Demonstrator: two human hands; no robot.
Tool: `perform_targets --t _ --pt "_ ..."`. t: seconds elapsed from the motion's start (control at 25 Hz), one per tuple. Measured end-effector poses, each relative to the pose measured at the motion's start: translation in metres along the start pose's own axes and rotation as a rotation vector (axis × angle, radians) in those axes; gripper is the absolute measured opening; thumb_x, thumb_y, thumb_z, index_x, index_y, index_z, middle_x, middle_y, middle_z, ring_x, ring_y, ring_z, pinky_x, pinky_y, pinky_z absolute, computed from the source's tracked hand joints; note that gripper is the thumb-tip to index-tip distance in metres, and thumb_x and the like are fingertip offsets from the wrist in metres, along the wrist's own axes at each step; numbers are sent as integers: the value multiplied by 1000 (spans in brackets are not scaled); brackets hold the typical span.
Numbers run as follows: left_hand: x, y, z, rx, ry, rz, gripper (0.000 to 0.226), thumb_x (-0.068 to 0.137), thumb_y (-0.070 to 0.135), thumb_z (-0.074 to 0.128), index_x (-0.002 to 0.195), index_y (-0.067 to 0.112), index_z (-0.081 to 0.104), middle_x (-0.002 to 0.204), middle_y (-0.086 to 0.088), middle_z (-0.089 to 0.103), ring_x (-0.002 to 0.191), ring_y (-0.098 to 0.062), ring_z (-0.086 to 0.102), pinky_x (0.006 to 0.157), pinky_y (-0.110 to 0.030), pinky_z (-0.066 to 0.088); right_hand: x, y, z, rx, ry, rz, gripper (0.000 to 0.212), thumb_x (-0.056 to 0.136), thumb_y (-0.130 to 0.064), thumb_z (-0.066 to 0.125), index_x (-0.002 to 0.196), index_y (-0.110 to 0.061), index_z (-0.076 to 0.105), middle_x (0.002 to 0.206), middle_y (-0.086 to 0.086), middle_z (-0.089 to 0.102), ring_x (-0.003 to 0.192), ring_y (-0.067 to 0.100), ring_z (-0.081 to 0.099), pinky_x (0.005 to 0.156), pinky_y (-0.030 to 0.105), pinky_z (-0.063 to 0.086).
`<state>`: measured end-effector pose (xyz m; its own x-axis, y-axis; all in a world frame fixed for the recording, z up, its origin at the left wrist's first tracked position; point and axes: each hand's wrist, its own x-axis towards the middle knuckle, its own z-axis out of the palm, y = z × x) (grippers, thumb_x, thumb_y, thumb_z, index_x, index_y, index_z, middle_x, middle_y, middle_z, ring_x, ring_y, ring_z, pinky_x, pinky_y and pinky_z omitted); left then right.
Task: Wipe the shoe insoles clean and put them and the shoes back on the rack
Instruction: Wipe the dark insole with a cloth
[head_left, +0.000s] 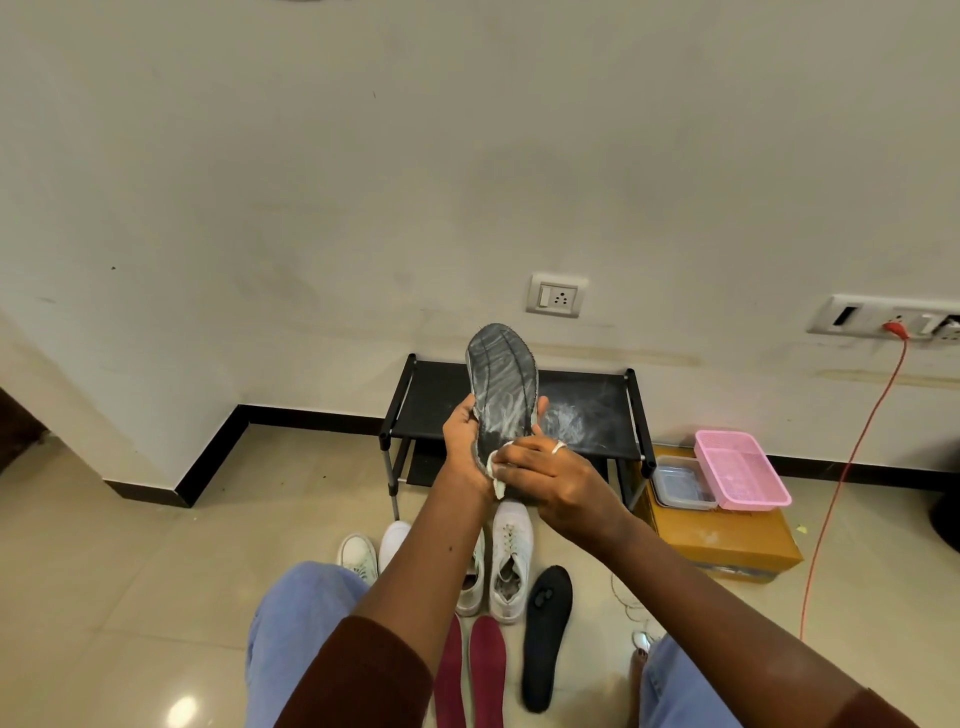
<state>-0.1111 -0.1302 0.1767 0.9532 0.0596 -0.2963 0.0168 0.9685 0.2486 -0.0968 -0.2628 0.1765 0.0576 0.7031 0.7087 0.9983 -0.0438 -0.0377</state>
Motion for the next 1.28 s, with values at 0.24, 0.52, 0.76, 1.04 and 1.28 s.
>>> perform_targets --t 0.24,0.52,0.76,1.04,1.28 --pt "-2 -6 9 101 -40 40 50 86 35 47 123 2 53 105 -17 61 95 -29 61 90 -39 51 15 14 -2 -112 -132 348 29 62 10 77 88 -2 72 86 12 72 73 27 68 63 35 59" --pt "5 0 12 -14 23 179 42 70 19 44 94 -4 70 90 -18 67 68 -26 67 60 -27 55 23 -17 -1 91 39 690 35 68 18 55 86 -5 75 79 9 74 69 22 68 71 25 56" --pt "7 14 1 -206 -142 270 87 41 5 77 123 -4 49 108 -25 63 82 -33 67 67 -33 57 32 -41 -7 349 104 924 26 77 14 61 94 -1 72 92 7 73 82 -5 59 75 -4 41" --pt "-3 15 2 -56 -164 305 74 41 9 75 112 -8 64 118 -20 63 107 -32 63 78 -33 56 48 -17 -10 330 78 1122 23 84 -3 64 106 -8 69 102 6 70 81 2 56 65 -7 36" --pt "-2 14 2 -128 -152 360 78 31 5 77 108 -4 68 117 -20 60 103 -34 64 66 -31 56 39 -31 -9 354 45 1095 21 84 -1 62 102 -9 71 97 3 70 72 -12 51 67 -6 36"
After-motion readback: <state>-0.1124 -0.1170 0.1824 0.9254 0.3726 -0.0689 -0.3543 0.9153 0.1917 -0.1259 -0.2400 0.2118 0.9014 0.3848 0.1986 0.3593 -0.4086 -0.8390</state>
